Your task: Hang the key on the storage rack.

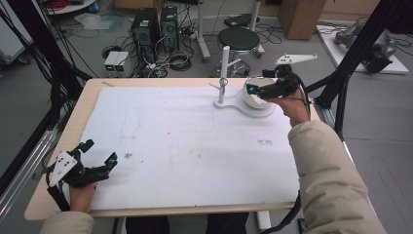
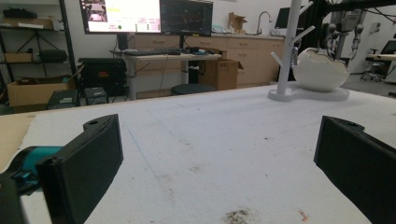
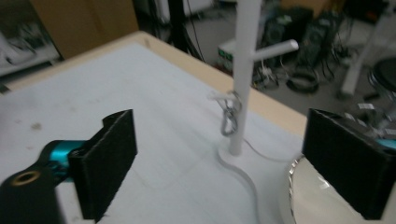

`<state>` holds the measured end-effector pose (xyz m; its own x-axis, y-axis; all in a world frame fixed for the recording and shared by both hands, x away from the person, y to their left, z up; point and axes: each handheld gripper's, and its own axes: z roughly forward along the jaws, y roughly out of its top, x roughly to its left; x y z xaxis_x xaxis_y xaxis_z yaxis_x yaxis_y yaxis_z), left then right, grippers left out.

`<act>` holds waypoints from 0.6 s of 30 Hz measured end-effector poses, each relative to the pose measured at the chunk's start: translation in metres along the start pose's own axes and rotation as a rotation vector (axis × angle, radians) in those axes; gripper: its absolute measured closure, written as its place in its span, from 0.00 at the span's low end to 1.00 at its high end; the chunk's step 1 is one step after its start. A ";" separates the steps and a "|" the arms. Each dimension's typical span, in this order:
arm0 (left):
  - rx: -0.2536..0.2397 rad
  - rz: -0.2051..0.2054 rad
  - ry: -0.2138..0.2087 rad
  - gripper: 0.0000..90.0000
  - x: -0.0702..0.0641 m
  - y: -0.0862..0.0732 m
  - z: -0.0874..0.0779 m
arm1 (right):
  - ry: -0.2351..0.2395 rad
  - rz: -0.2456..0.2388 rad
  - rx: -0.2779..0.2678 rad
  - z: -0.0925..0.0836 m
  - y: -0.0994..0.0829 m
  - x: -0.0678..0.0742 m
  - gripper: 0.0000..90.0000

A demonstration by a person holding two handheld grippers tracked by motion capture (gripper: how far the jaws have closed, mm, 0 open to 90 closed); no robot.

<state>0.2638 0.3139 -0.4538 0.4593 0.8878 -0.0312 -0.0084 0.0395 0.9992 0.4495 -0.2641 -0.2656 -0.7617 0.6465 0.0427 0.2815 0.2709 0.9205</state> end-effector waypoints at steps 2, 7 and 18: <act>-0.002 -0.004 0.001 0.02 0.000 0.000 0.000 | 0.021 -0.011 -0.010 -0.003 -0.003 0.001 0.01; 0.001 -0.003 0.000 0.02 0.000 0.000 0.000 | 0.039 -0.056 -0.058 -0.022 -0.025 0.014 0.00; 0.002 0.002 -0.001 0.02 0.000 0.000 0.001 | -0.051 -0.097 -0.159 -0.052 -0.102 0.036 0.00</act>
<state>0.2642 0.3132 -0.4537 0.4602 0.8873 -0.0289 -0.0077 0.0366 0.9993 0.3629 -0.3054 -0.3380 -0.7490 0.6594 -0.0652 0.1097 0.2204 0.9692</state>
